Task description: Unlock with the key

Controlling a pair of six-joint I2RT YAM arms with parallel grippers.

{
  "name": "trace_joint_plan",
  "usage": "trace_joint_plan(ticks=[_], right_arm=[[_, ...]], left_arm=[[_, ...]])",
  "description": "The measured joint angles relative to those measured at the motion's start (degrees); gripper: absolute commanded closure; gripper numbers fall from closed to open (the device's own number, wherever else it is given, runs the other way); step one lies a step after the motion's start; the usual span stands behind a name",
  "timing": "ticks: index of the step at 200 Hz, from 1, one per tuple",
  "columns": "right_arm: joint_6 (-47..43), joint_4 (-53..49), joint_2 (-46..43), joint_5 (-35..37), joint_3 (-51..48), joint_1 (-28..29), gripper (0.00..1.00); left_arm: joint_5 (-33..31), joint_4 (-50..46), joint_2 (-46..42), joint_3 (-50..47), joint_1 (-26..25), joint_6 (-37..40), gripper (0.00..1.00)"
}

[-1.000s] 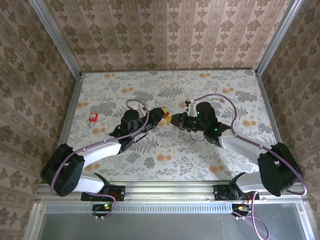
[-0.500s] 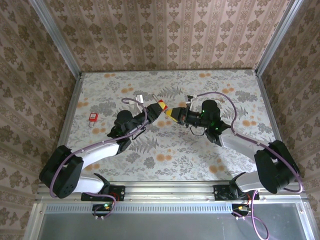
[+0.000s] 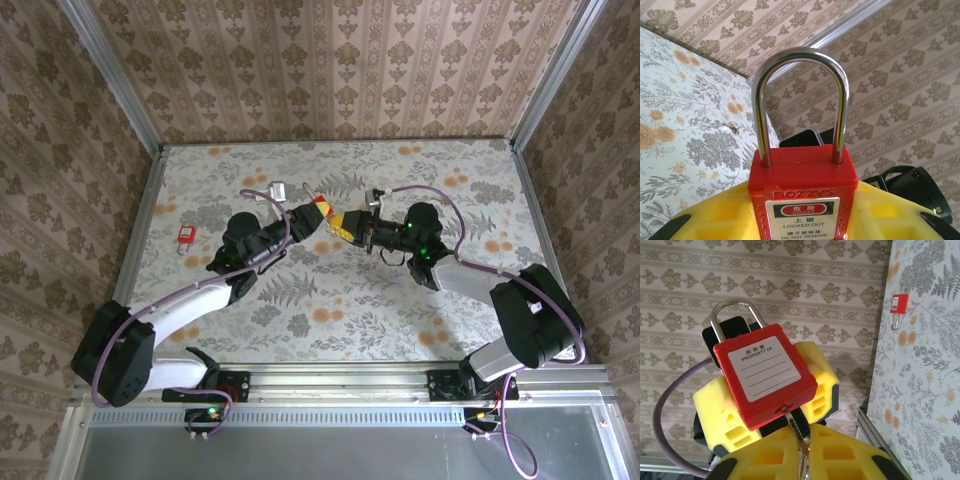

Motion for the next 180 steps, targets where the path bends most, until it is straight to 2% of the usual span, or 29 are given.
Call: trace_joint_plan(ticks=[16, 30, 53, 76, 103, 128, 154, 180], right_arm=[[0.7, -0.7, -0.3, 0.7, 0.0, -0.8, 0.56], [-0.7, -6.6, -1.2, 2.9, 0.0, -2.4, 0.44], [-5.9, -21.1, -4.8, 5.9, 0.2, -4.6, 0.33], [-12.5, -34.8, -12.6, 7.6, 0.7, -5.8, 0.25], [-21.4, -47.0, -20.2, 9.4, 4.2, -6.4, 0.24], [-30.3, -55.7, -23.4, 10.7, 8.5, -6.3, 0.24], [-38.2, -62.1, -25.4, 12.2, 10.7, -5.3, 0.26], [-42.8, -65.1, -26.0, 12.6, 10.9, -3.7, 0.31]], left_arm=[[2.1, -5.9, -2.3, 1.4, -0.1, 3.2, 1.0], [4.8, -11.7, -4.5, 3.8, -0.9, 6.6, 1.0], [7.1, -23.7, -7.8, 10.9, -2.4, 14.3, 1.0], [7.0, -36.5, -9.1, 18.5, -3.1, 22.9, 1.0], [4.3, -51.4, -7.2, 25.0, -5.0, 32.3, 1.0], [-0.3, -63.5, -2.1, 29.8, -8.4, 39.4, 1.0], [-5.1, -72.7, 2.6, 33.4, -10.7, 44.4, 1.0], [-9.0, -77.9, 5.7, 36.5, -12.1, 47.4, 1.0]])
